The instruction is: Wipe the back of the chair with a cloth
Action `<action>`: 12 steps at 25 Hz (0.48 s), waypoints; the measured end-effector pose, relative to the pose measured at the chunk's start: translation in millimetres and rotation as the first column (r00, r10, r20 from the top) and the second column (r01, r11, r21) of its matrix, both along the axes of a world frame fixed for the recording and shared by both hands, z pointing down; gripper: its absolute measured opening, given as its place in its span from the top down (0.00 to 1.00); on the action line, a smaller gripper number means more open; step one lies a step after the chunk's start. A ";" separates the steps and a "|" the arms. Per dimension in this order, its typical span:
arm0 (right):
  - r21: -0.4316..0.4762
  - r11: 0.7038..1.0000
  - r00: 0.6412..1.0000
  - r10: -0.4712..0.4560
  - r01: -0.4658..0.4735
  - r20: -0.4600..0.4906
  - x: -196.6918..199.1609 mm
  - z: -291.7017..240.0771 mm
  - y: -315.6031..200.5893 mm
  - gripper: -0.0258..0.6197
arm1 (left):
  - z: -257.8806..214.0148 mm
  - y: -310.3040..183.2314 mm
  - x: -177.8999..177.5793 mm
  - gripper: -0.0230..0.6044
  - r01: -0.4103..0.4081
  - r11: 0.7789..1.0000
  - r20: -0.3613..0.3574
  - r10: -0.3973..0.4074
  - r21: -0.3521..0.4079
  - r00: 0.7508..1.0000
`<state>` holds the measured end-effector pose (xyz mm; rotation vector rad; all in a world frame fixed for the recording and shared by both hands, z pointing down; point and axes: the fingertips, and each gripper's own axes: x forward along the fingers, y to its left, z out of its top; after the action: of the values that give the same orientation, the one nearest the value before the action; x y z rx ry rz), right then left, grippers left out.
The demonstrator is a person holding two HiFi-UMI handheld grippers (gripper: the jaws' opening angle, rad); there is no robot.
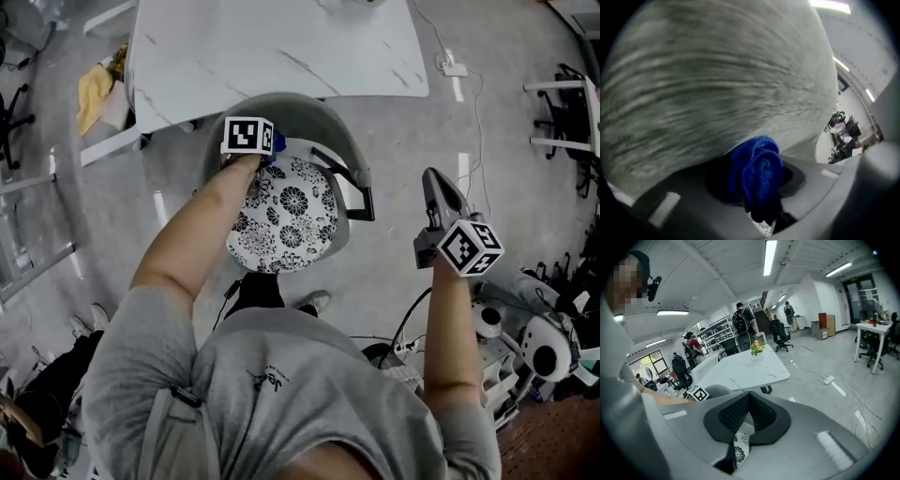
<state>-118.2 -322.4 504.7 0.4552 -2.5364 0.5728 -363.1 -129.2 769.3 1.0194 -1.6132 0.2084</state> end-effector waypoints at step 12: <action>-0.001 0.991 0.991 0.131 -0.131 0.004 80.0 -3.6 -36.4 0.96 | -6.8 -124.9 90.3 0.69 -0.384 0.923 0.149 0.383 -0.025 0.912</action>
<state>-38.2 -358.8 501.0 0.6249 -2.5239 0.6227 -272.8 -254.1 762.4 1.3478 -1.5331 0.5605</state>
